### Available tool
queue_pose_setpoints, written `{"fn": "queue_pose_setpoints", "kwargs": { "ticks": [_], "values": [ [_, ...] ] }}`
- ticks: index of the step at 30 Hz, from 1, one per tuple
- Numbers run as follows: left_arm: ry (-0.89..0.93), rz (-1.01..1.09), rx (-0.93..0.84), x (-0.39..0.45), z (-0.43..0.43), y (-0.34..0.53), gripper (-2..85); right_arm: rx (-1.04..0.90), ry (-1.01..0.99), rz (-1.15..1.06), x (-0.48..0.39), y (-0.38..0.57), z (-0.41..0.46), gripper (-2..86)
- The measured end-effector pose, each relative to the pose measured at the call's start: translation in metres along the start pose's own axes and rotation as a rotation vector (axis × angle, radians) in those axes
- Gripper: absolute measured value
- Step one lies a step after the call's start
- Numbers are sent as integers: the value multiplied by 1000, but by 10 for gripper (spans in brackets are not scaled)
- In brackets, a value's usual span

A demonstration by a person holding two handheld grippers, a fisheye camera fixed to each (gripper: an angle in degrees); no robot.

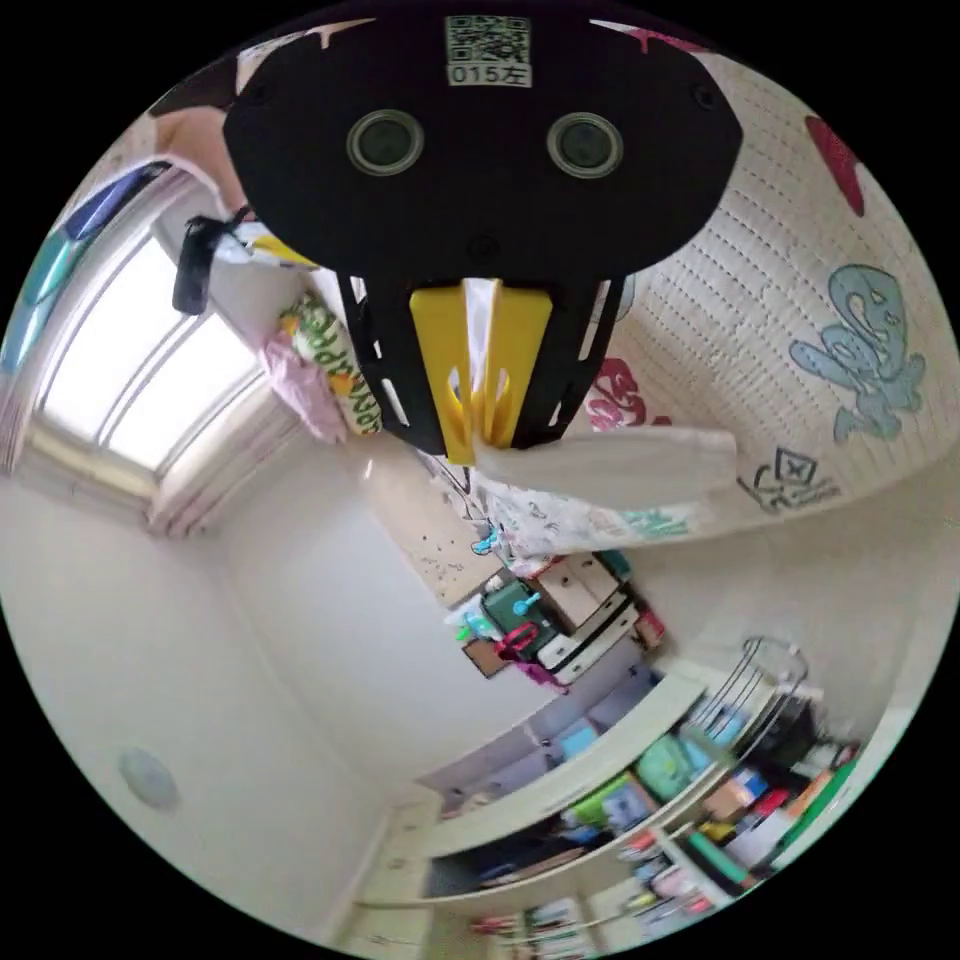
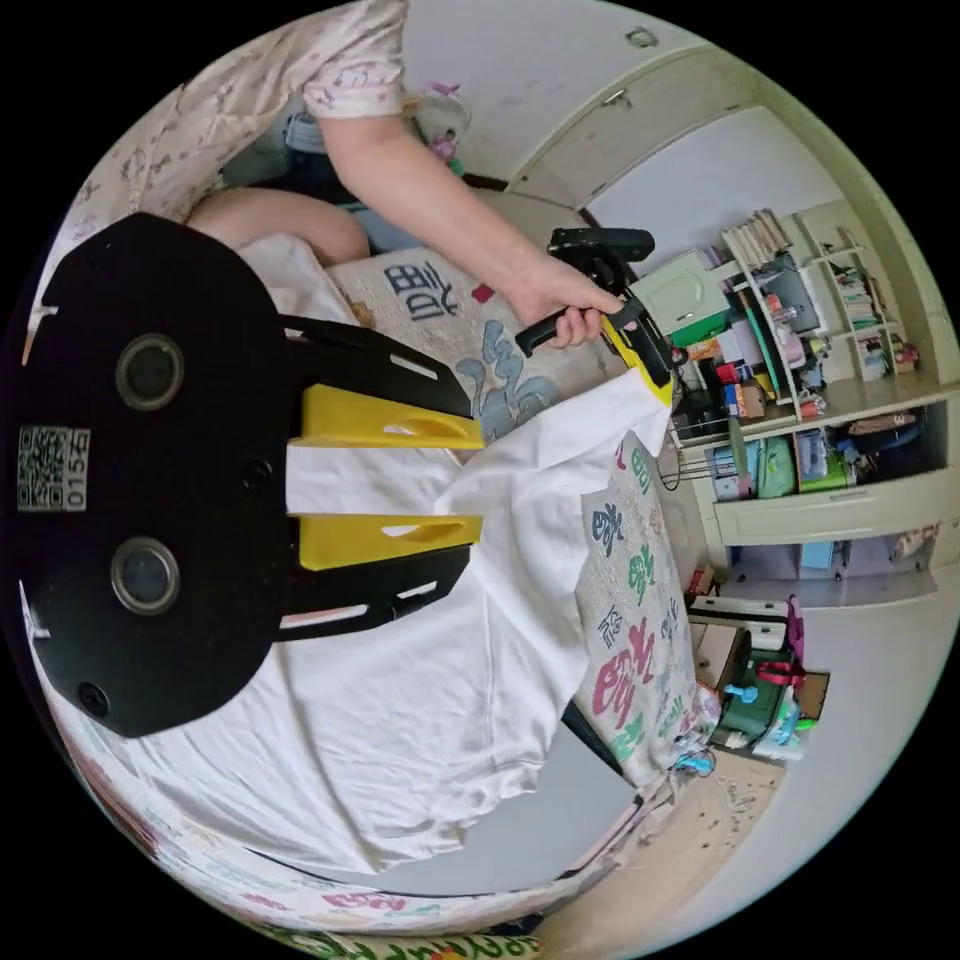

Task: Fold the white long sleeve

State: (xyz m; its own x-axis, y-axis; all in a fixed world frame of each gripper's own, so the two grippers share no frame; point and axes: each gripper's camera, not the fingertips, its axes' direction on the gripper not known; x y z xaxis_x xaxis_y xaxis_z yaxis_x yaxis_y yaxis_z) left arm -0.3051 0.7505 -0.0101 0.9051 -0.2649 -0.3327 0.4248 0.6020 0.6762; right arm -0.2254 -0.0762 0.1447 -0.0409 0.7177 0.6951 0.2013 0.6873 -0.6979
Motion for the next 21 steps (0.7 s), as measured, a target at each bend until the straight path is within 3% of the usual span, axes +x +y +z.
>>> {"fn": "queue_pose_setpoints", "kwargs": {
  "ticks": [5,8,11,14,21],
  "values": [
    [211,735,-274,273,75,33,-4,154,-74,86,-12,47,-100,94],
    [221,994,-524,375,148,97,-1,187,-45,173,-8,72,-137,96],
    [267,1057,-753,412,221,138,1,164,-29,267,-1,92,-151,104],
    [203,1131,-914,430,278,155,1,123,-9,337,6,105,-152,114],
    [264,1034,-955,447,362,102,32,70,97,347,-1,107,-176,125]
  ]
}}
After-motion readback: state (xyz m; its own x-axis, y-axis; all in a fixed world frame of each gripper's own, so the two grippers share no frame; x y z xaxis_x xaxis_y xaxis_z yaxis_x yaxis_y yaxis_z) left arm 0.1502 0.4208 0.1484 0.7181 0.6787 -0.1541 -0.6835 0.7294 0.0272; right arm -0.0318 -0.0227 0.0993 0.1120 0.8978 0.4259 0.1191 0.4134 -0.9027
